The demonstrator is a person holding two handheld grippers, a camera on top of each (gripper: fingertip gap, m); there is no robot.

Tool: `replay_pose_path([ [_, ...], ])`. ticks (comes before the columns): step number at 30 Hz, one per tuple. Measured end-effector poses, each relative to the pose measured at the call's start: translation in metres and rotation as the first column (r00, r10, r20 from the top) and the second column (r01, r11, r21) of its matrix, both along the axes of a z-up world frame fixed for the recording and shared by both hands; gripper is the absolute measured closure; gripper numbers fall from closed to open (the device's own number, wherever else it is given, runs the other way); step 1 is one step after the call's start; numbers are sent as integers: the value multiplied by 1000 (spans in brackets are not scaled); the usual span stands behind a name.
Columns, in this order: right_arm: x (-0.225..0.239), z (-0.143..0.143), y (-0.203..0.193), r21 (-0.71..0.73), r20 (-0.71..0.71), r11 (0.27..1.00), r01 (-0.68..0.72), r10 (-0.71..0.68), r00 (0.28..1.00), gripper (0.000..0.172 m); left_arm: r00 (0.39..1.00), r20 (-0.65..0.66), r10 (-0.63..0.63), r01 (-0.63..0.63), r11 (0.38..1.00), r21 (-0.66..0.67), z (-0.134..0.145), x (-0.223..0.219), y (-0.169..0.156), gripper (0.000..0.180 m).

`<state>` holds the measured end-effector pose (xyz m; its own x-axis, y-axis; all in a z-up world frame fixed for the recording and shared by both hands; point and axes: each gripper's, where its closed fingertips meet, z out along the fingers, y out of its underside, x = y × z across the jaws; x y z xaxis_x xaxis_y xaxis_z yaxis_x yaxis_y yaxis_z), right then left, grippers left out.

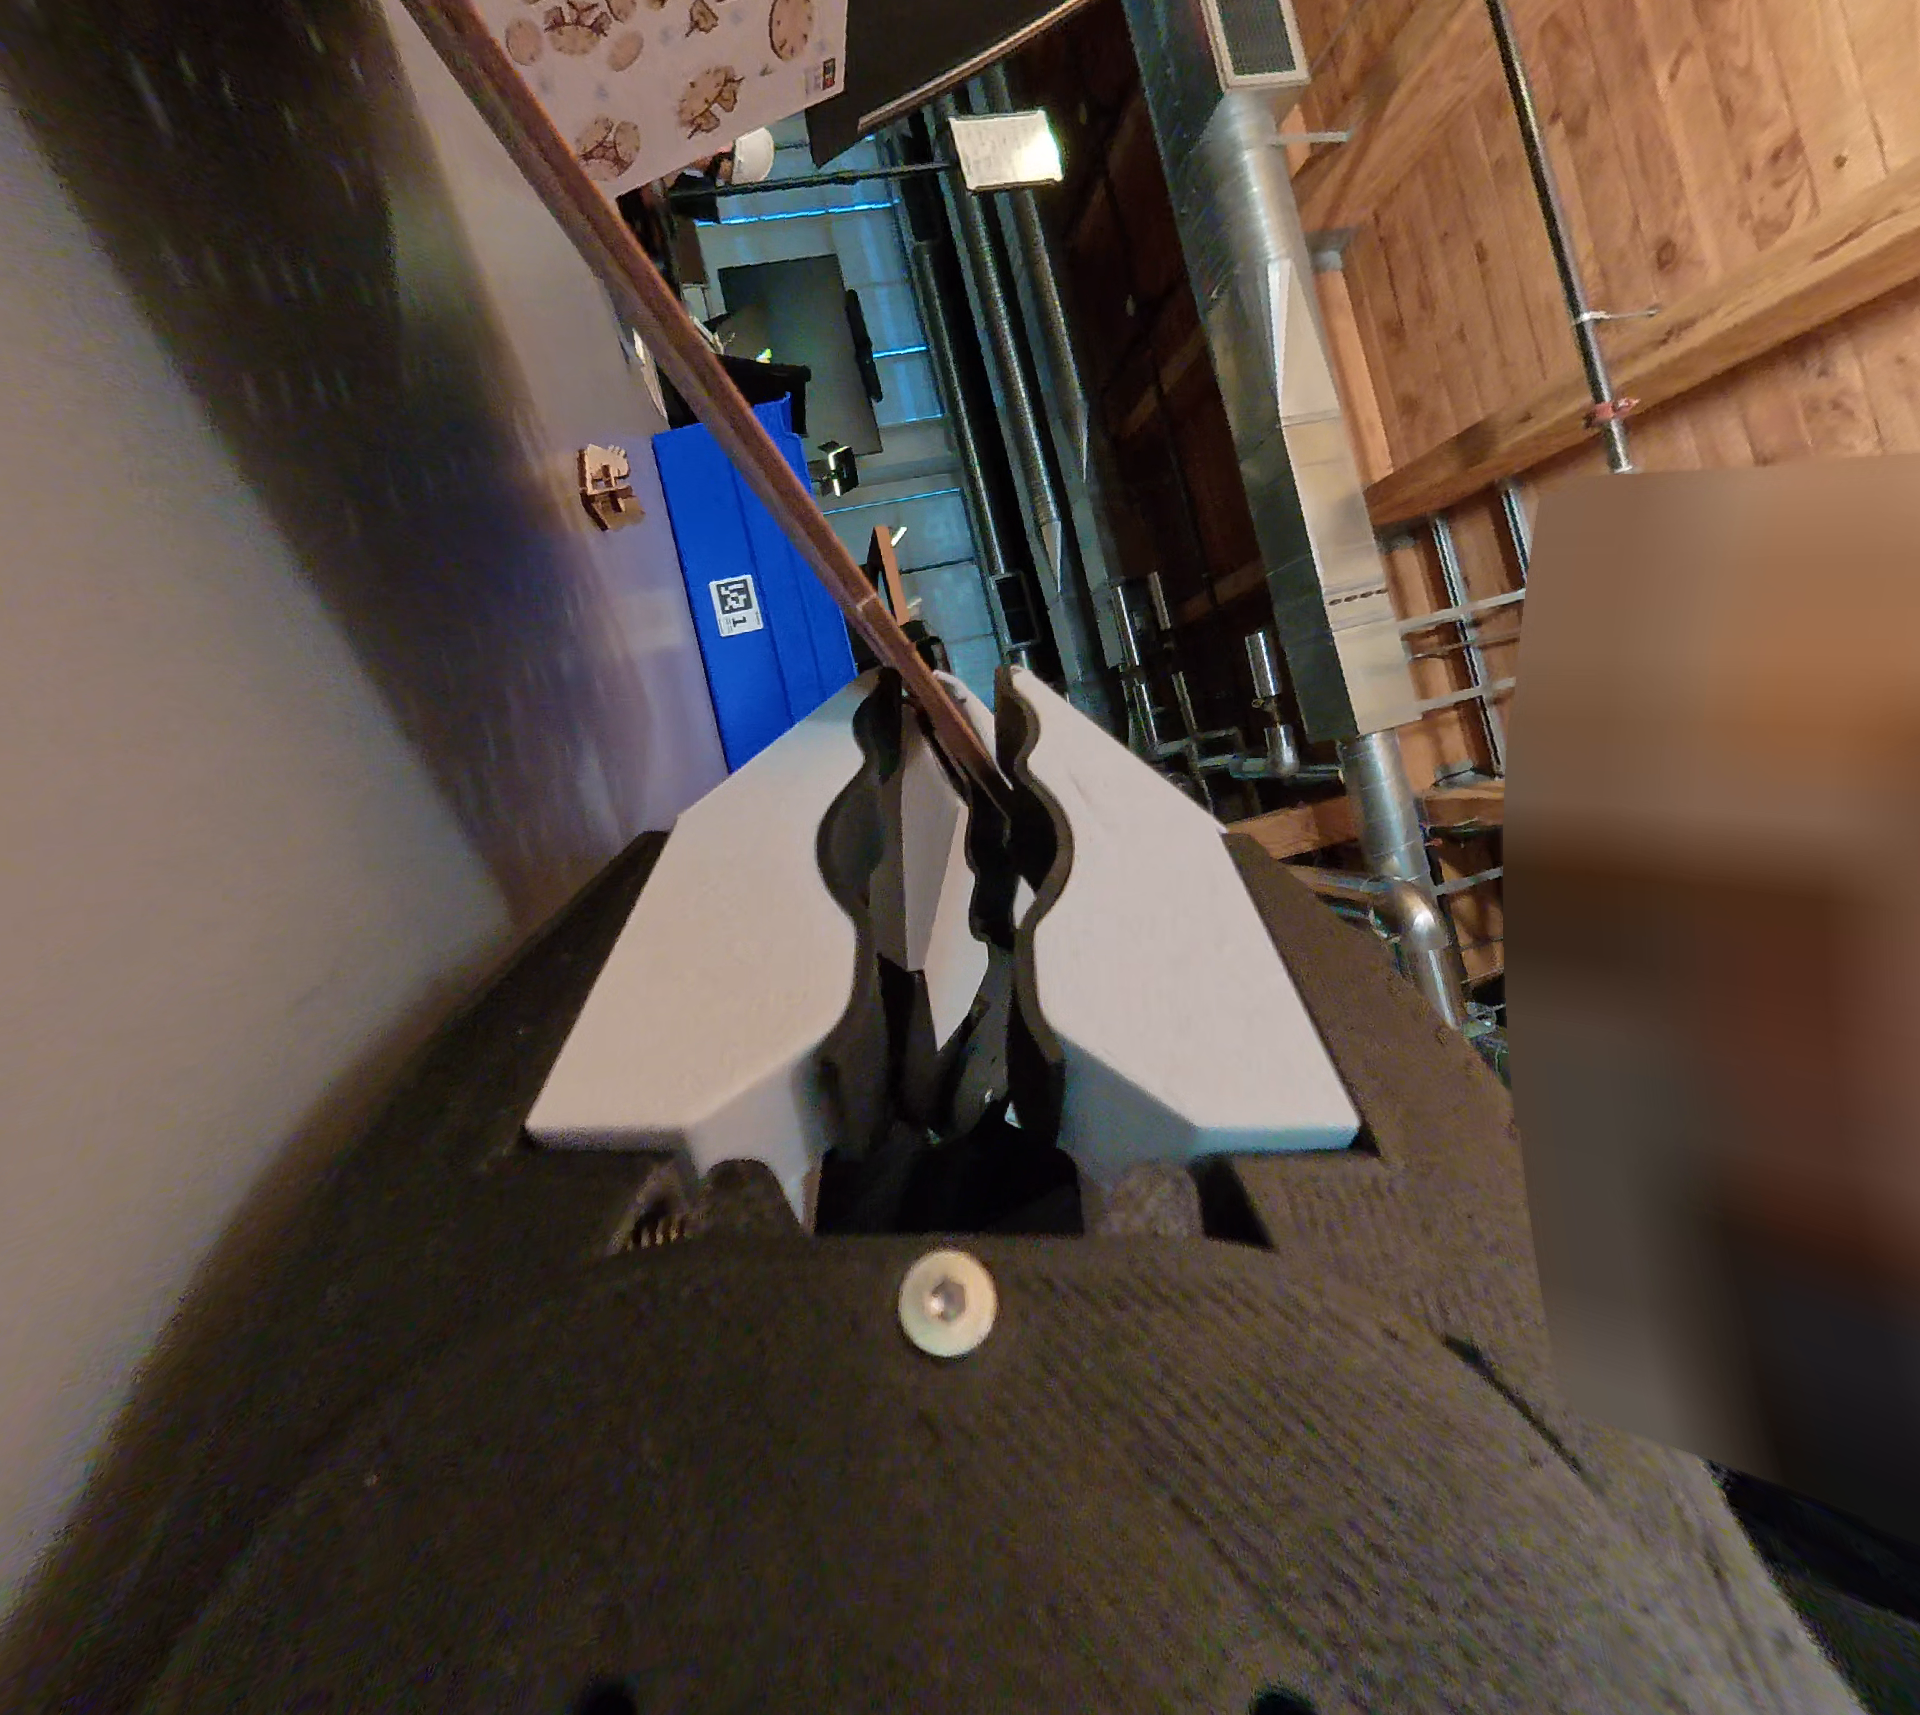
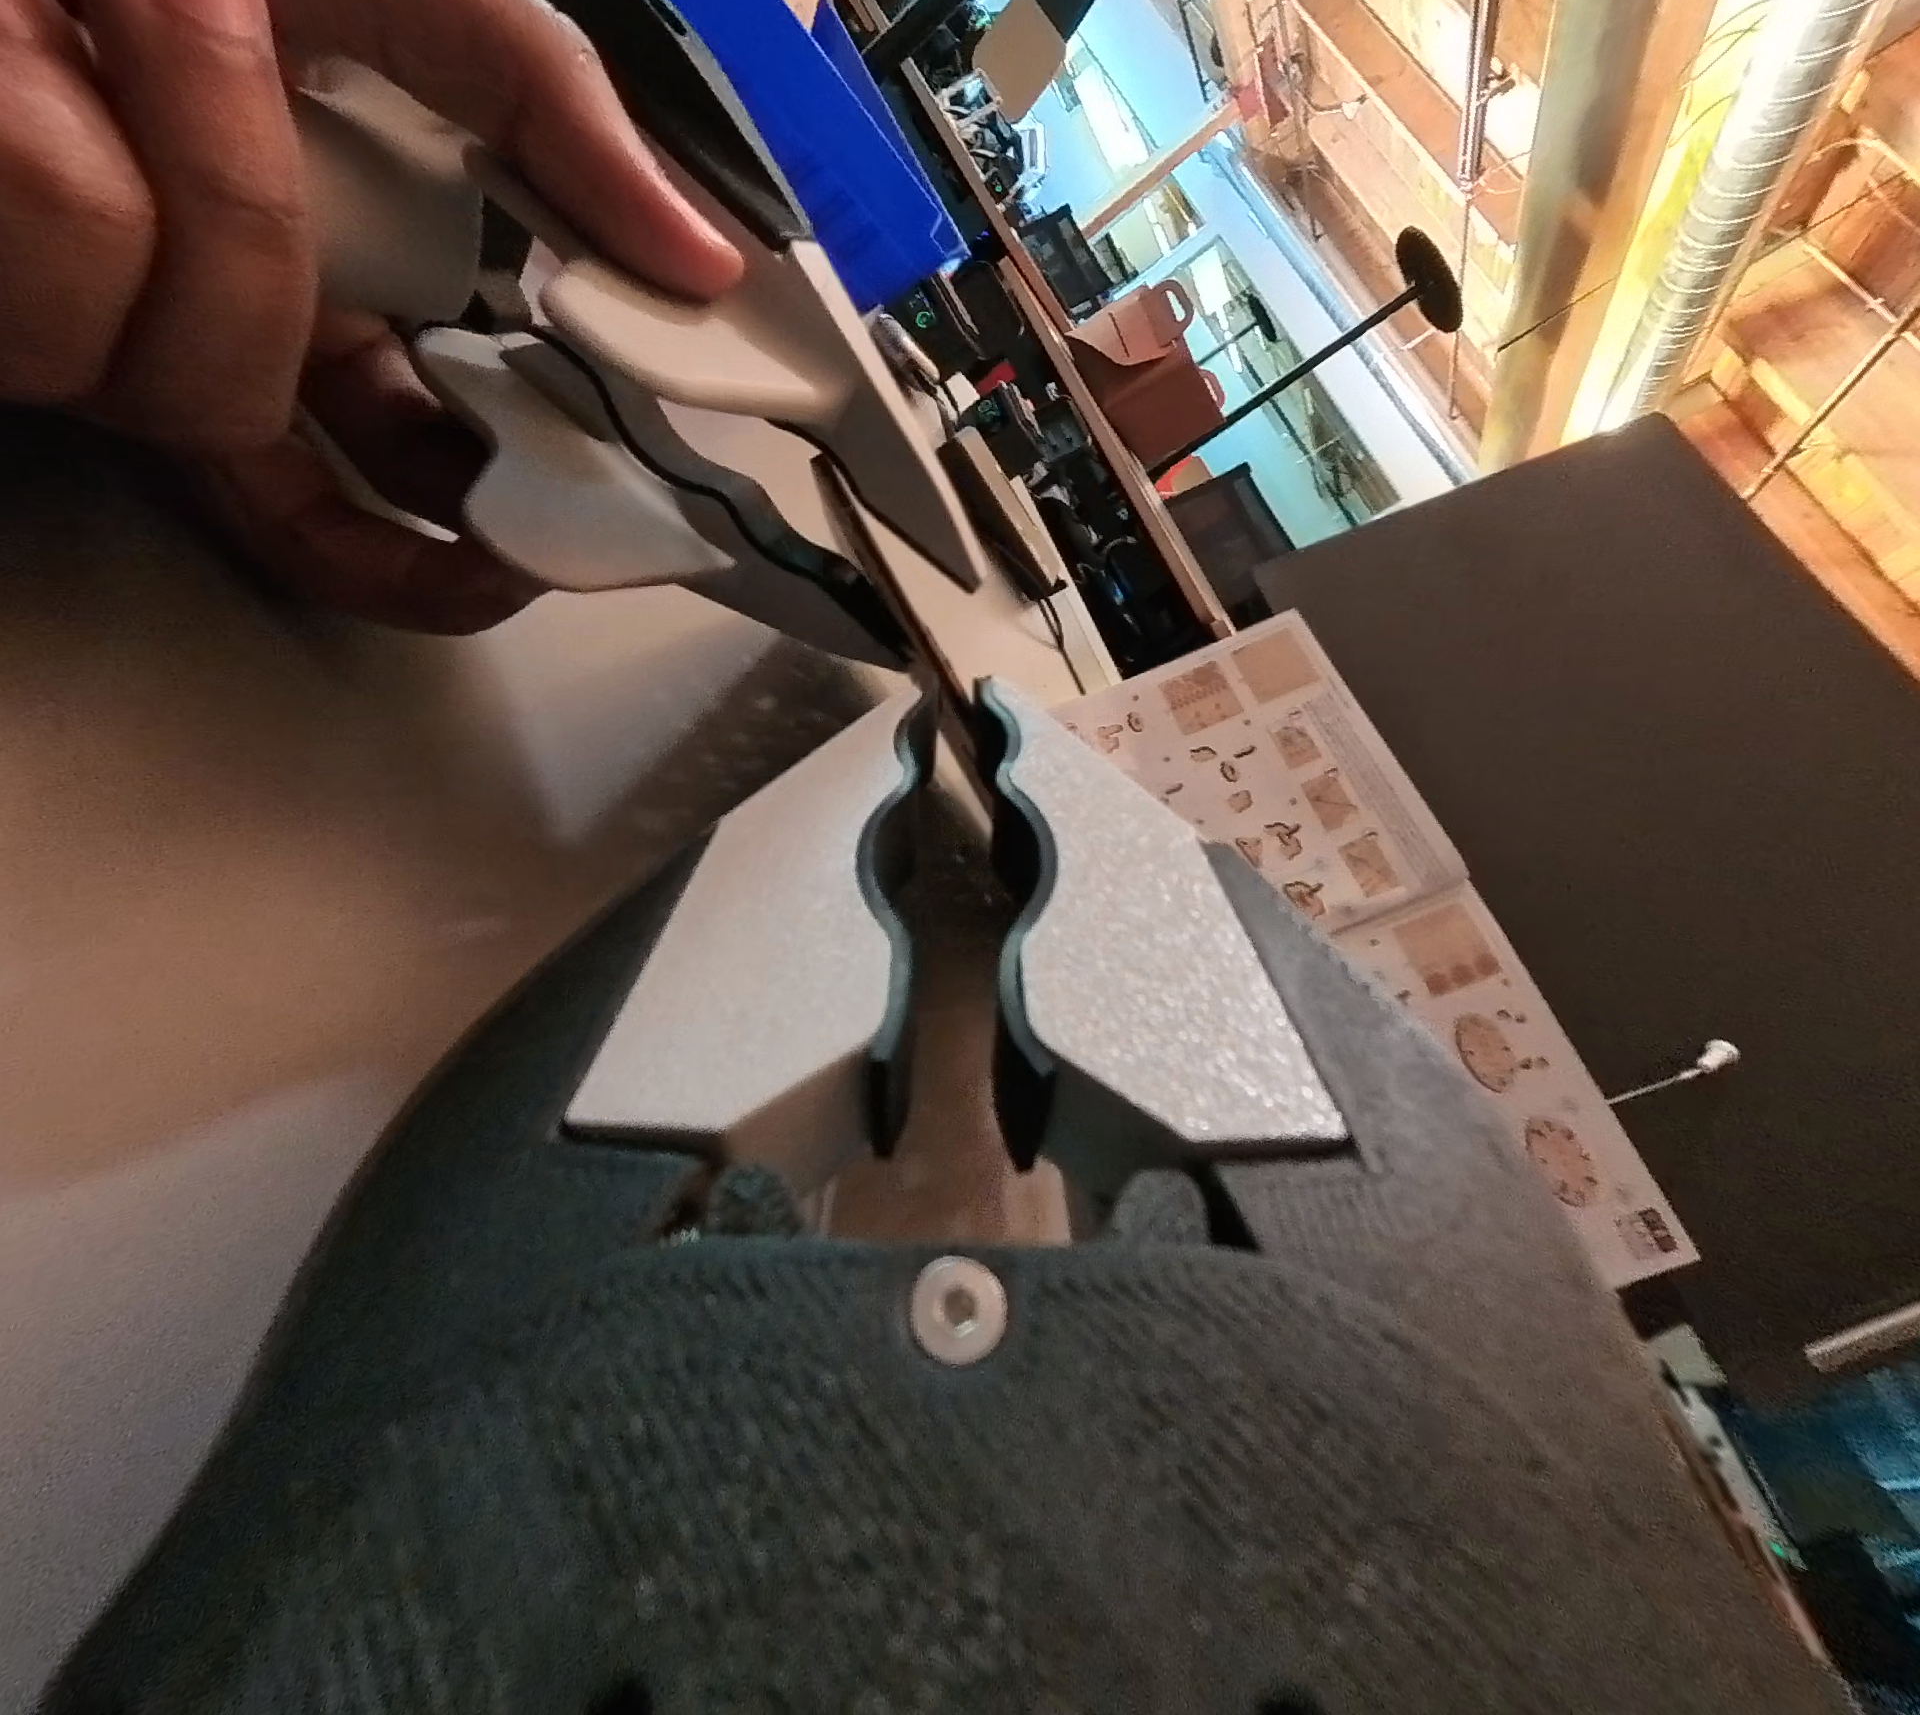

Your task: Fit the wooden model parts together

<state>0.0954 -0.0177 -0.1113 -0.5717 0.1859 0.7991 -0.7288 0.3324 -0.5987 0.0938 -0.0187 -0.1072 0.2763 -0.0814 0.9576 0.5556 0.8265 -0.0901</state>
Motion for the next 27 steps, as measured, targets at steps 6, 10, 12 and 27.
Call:
replay_pose_path([
  [6,0,0,2,-23,99,999,-46,48,994,167,1000,-15,-4,4,1000,16,2,-1,1,162],
  [10,-1,-1,4,-37,192,996,-75,81,978,167,999,-25,-24,25,999,20,2,-2,2,162],
  [12,-2,-1,5,-51,246,995,-86,96,964,167,999,-25,-35,35,999,9,1,-2,4,164],
  [27,-5,-7,7,-76,552,988,-133,153,819,166,1000,-2,-22,22,999,-40,-4,-5,7,168],
])
